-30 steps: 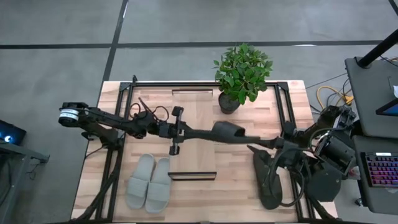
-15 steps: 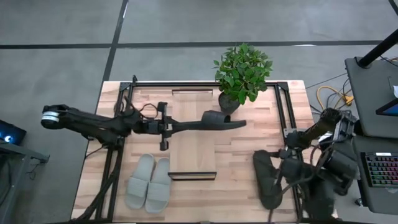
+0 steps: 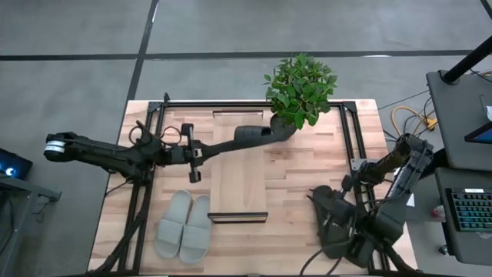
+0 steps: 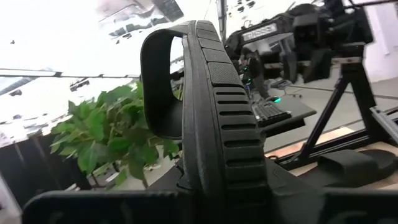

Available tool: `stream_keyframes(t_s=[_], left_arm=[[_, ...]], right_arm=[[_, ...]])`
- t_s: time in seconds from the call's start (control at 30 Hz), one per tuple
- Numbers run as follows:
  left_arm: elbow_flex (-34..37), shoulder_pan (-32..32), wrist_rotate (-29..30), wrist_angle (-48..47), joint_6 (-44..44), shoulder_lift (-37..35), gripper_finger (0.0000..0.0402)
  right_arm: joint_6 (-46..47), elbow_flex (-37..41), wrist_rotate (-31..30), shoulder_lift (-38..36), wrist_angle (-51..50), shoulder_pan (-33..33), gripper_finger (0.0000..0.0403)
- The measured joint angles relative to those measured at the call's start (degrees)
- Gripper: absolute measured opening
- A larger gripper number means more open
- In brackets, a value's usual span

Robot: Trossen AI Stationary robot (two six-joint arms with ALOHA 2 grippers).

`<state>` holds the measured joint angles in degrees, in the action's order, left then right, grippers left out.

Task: Pick and place slides into the shelf
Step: Put the left black slipper on the shelf

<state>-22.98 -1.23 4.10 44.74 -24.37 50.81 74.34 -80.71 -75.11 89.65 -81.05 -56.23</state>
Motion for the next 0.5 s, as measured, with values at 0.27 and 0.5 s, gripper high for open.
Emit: stream_keyframes(t_s=[0.27, 0.5], left_arm=[[-0.3, -0.1, 0.8, 0.7, -0.5, -0.1, 0.0044], [-0.3, 0.0, 2.4, 1.0, -1.6, -0.2, 0.0044]], right_arm=[[-10.1, 8.9, 1.8, -0.3, 22.7, 2.8, 0.0057], [-64.1, 14.0, 30.8, 0.1, 79.3, 8.0, 0.0052]])
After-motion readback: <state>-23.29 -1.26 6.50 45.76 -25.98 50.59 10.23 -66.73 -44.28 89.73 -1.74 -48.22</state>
